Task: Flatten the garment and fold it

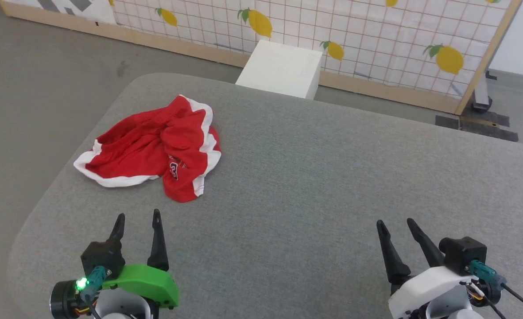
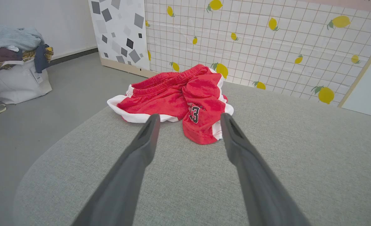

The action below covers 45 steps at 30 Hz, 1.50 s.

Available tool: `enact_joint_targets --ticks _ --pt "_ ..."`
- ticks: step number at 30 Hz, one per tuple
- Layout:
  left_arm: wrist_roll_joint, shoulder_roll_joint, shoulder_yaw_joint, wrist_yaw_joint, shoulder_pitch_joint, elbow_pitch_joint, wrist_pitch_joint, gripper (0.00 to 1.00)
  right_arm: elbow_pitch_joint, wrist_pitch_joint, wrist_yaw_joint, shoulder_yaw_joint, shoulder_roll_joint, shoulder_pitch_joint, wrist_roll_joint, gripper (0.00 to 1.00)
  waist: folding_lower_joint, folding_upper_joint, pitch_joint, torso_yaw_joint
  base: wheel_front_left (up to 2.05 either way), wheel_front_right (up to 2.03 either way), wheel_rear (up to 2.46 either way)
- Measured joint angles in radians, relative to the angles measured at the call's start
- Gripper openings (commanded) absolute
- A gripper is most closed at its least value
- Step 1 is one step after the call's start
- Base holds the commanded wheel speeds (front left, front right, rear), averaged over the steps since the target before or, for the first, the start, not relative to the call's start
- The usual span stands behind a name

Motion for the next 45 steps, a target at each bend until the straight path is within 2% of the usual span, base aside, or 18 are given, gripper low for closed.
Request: enact_joint_targets --ticks 16,32,45 --pt "-0.04 0.016 -0.021 0.028 0.012 0.009 -0.024 1.0 0.04 -0.022 0.0 0.01 0.0 -0.016 0.005 1.0 0.0 0.0 -0.001 0.068 0.0 0.0 0.0" --pt "-0.061 0.044 -0.046 0.069 0.018 0.026 -0.058 1.0 0.014 -0.02 0.0 0.002 0.0 -0.018 -0.025 1.0 0.0 0.0 -0.006 0.121 0.0 0.0 0.0" --pt "-0.099 0.064 -0.067 0.098 0.019 0.034 -0.084 1.0 0.004 -0.017 0.0 0.008 0.0 -0.016 0.008 1.0 0.0 0.0 -0.012 0.158 0.0 0.0 0.0"
